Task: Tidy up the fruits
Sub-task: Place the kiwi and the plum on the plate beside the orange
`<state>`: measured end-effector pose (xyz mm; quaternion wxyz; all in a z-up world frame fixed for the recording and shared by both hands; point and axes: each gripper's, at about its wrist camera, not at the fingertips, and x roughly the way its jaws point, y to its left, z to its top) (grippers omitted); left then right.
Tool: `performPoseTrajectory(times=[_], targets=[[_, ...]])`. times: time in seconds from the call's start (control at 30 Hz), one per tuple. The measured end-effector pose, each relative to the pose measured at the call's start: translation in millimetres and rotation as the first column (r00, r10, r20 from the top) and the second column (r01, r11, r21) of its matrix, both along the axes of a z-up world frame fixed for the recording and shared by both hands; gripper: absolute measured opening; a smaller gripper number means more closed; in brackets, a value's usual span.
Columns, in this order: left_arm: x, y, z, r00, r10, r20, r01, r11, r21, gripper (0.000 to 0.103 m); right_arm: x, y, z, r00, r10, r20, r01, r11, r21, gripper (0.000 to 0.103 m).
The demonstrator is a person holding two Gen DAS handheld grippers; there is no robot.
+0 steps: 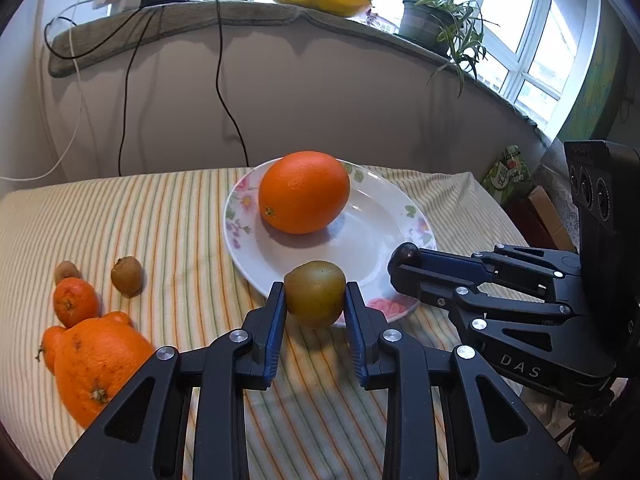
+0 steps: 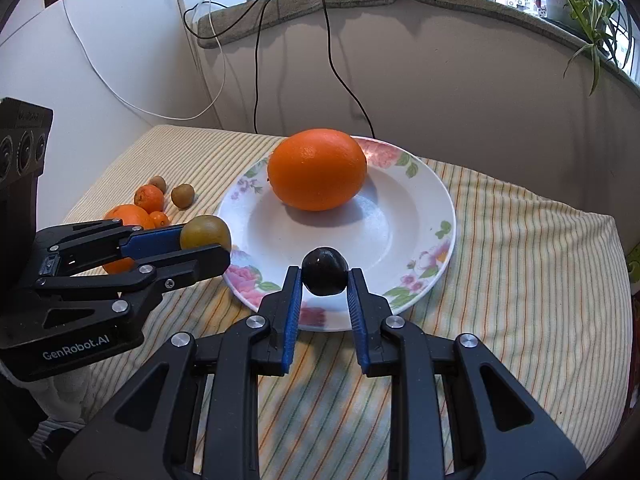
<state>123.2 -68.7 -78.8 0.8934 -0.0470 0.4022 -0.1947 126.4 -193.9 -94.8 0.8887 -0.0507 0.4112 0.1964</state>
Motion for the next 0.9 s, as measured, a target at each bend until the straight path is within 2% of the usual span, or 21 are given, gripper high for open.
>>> performPoseTrajectory(times=[0.43, 0.57, 0.63, 0.7, 0.9], targets=[[2.6, -4.4, -1.7, 1.000, -0.011, -0.005, 0.011, 1.000, 0.015, 0.028, 1.6, 2.0, -2.5, 1.000, 0.004, -0.008, -0.004, 1.000, -0.008, 0.024], [1.3, -5.1, 1.0, 1.000, -0.010, 0.006, 0.010, 1.000, 0.017, 0.040, 2.6, 1.1, -2.1, 1.000, 0.000, -0.007, 0.000, 1.000, -0.006, 0.026], [0.6, -4.5, 3.0, 1.000, -0.002, 0.012, 0.002, 1.000, 0.022, 0.045, 2.7, 0.3, -1.7, 1.000, -0.004, -0.005, 0.004, 1.000, -0.004, 0.039], [0.2, -2.7, 4.9, 1.000, 0.002, 0.018, -0.002, 1.000, 0.020, 0.045, 0.8, -0.4, 0.3, 1.000, -0.013, 0.007, 0.013, 1.000, -0.009, 0.047], [-3.2, 1.1, 7.2, 1.000, 0.014, 0.024, -0.015, 1.000, 0.017, 0.045, -2.9, -2.4, 5.9, 1.000, -0.020, 0.020, 0.021, 1.000, -0.007, 0.051]])
